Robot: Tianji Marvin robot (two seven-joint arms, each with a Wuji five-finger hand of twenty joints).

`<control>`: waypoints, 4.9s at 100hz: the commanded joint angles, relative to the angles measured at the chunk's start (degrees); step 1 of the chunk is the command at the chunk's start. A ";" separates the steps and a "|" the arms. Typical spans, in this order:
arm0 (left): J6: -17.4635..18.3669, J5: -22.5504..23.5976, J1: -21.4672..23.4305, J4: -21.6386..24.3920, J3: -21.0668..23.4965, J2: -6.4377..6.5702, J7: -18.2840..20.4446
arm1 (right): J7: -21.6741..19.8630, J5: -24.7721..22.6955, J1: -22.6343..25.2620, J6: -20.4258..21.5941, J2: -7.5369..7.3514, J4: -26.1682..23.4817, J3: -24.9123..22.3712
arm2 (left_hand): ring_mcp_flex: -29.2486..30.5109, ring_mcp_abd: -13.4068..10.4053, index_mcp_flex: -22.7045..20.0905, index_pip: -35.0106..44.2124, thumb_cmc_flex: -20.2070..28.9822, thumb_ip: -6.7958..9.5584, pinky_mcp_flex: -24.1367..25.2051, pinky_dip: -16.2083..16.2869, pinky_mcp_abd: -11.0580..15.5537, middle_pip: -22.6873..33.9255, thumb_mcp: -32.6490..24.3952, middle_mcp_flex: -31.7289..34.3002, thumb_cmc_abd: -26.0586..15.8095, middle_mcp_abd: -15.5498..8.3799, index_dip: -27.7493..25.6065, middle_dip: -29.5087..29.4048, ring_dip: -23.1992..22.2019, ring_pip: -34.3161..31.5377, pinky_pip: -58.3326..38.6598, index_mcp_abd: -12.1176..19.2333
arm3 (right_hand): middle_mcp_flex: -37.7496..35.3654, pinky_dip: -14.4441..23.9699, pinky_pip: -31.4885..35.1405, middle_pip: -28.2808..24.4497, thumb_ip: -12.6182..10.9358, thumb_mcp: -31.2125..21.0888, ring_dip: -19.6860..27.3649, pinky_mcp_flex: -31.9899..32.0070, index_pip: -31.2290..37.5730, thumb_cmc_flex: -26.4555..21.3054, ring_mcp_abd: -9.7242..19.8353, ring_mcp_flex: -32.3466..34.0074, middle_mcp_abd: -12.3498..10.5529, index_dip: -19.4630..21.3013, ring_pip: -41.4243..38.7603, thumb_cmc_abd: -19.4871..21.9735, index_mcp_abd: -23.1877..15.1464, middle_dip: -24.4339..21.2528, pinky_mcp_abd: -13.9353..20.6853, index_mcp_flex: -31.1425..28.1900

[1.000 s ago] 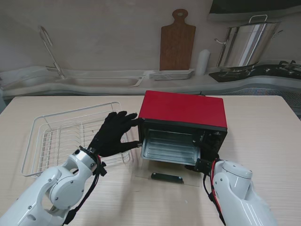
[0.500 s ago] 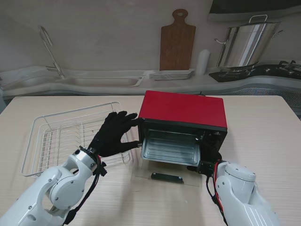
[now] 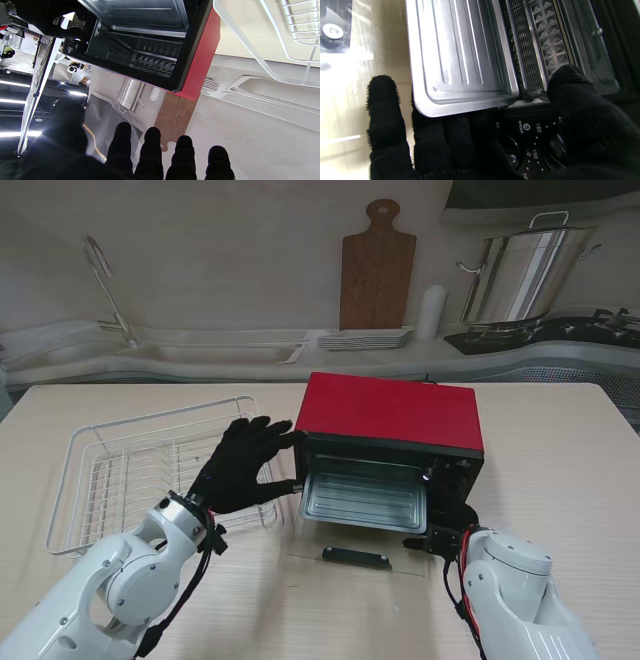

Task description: Slide the trays into the oven

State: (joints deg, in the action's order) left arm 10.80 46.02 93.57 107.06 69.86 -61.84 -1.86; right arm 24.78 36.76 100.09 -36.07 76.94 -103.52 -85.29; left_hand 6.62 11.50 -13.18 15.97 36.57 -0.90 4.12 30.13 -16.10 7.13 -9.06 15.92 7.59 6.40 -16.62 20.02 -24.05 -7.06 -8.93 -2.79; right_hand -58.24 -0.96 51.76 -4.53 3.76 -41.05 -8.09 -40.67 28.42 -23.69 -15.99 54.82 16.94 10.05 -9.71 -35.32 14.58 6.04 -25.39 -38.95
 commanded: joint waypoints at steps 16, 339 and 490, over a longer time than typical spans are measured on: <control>0.25 -0.26 0.35 0.23 -0.05 -0.39 0.65 | -0.80 0.02 2.23 1.05 -0.60 -1.76 -1.37 | -1.70 -1.94 1.10 0.36 -0.48 0.85 1.16 -0.73 1.64 0.36 -0.30 -1.96 -1.67 -1.27 -0.97 -0.16 0.56 1.12 2.92 -0.09 | -3.19 -0.32 3.02 -0.53 -1.74 0.68 1.37 -1.37 1.16 -0.33 -2.91 -0.38 1.31 -0.81 1.86 0.63 -1.43 -0.71 -1.81 1.73; 0.41 -0.48 2.59 1.73 0.86 -0.49 0.01 | -24.05 -64.91 8.38 25.26 -13.20 -5.64 21.57 | -1.63 -1.99 0.84 -0.03 -0.26 1.05 1.26 -0.34 1.21 -0.54 0.38 -1.42 -1.85 -0.52 -0.69 -1.16 1.50 1.58 2.80 -0.01 | 24.19 13.65 -2.00 -18.84 -2.98 -22.06 1.10 35.03 0.14 3.28 15.35 -26.36 -10.41 3.45 4.12 4.33 -10.36 8.24 23.76 6.60; -0.58 0.31 4.50 3.11 2.00 -0.51 -0.31 | -15.78 -62.43 2.11 18.31 -10.32 -3.61 26.07 | -1.63 -2.06 0.52 0.00 -0.31 1.01 1.24 -0.36 1.28 -0.53 0.37 -1.25 -1.77 -0.30 -0.69 -1.14 1.52 1.59 2.85 -0.13 | 27.79 13.68 -1.24 -19.65 -3.14 -22.81 4.12 36.27 2.13 3.84 15.82 -26.33 -10.34 2.12 8.84 4.31 -9.77 8.61 25.37 7.42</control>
State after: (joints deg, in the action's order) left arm 10.43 46.24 97.54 109.42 71.76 -62.04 -3.03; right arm 9.50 -25.95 102.66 -17.33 65.71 -107.22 -59.61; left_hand 6.62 11.49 -13.23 16.06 36.56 -0.90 4.15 30.13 -16.09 7.14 -9.06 15.92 7.59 6.40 -17.03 19.99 -23.43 -6.98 -8.93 -2.81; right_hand -31.01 13.08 49.98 -23.32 3.85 -63.77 -4.78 -4.55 29.85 -21.62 -2.46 29.62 7.83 13.02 -1.90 -31.09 5.36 13.97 -1.74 -32.63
